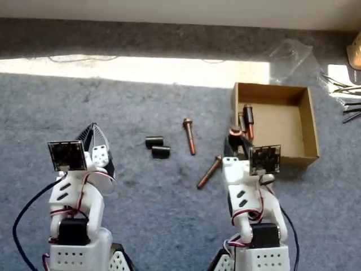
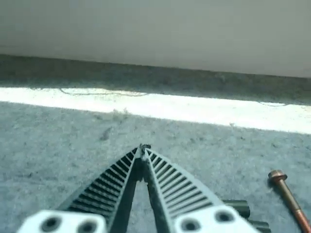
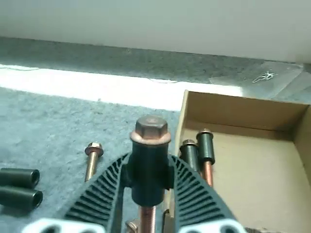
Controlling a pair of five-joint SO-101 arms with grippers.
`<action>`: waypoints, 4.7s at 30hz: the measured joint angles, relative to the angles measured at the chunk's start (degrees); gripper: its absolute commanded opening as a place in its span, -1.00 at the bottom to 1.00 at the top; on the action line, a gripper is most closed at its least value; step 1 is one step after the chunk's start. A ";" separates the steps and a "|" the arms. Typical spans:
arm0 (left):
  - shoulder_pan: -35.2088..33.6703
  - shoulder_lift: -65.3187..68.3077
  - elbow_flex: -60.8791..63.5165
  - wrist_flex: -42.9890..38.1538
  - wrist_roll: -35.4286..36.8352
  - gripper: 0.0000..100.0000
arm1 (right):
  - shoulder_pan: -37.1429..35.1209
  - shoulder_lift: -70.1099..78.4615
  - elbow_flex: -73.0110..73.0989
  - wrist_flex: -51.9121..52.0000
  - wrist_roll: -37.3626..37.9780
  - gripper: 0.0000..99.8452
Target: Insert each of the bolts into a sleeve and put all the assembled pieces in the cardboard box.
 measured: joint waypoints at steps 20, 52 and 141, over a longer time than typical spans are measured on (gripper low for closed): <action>0.00 0.09 3.96 10.81 -9.67 -0.99 | 8.53 41.32 -38.15 9.41 0.35 -0.99; 0.00 0.09 3.96 11.69 -9.67 -0.99 | 14.15 126.86 -91.78 19.34 8.44 -0.99; -3.60 0.09 3.52 19.87 -9.76 -0.99 | -17.67 85.71 -118.59 64.97 8.53 -0.99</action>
